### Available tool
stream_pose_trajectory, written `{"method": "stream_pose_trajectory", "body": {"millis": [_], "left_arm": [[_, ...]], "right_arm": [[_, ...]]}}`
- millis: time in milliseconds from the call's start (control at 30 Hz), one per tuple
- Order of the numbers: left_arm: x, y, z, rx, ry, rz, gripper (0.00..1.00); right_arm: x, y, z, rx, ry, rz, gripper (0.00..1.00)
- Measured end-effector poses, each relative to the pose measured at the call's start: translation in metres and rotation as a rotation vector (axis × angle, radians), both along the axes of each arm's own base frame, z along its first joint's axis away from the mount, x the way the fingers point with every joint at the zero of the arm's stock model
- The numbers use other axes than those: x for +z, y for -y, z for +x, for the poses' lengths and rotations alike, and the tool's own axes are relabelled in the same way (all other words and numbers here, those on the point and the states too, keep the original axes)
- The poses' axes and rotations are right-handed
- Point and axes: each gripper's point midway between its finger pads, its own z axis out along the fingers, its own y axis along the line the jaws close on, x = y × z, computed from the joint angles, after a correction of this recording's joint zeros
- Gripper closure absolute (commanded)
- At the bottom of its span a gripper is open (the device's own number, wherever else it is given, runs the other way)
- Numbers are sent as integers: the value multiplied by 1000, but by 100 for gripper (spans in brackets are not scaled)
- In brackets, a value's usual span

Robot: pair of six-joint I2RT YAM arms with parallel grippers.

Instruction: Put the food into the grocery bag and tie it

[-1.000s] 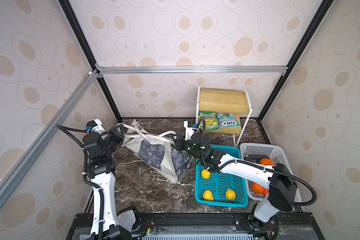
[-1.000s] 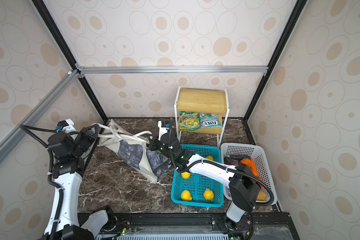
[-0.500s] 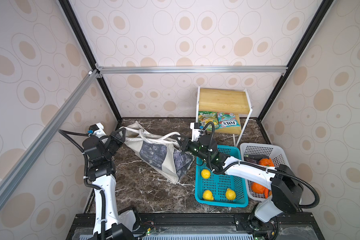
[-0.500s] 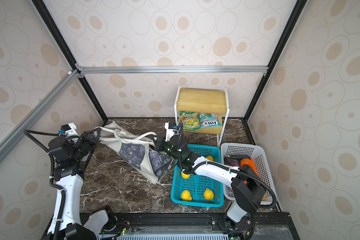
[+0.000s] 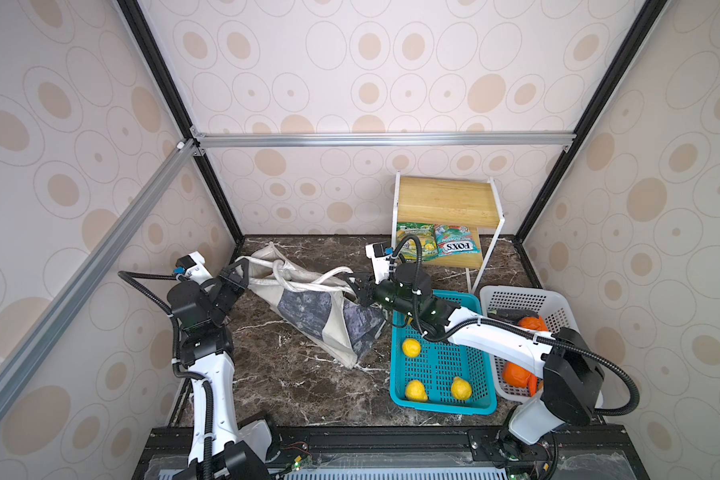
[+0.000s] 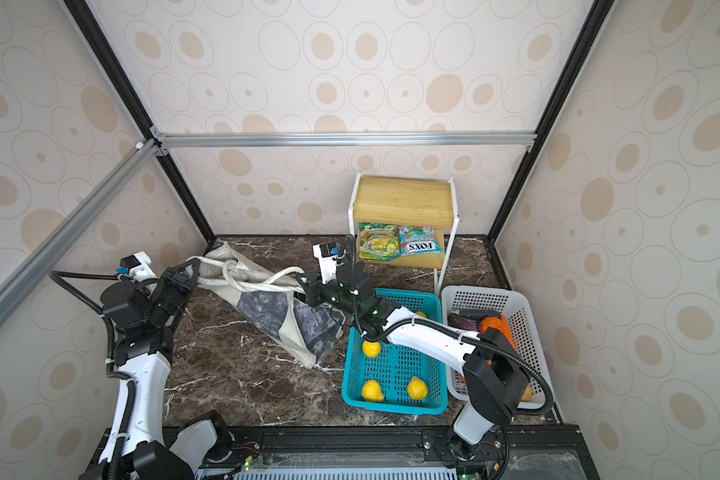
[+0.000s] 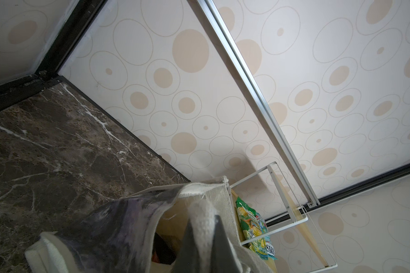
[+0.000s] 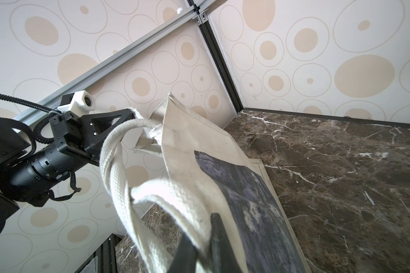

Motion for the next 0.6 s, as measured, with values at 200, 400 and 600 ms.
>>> {"method": "stream_pose_trajectory", "body": {"millis": [200,400,600], "left_arm": [[1,-3,3,41,14,16,100],[4,0,7,51,27,30,100],[3,5,11,47,30,32,100]], "right_arm": [[1,3,5,23,24,-73,49],[-1,5,8,43,42,-165,43],[10,-8,7,97,107,-312,43]]}}
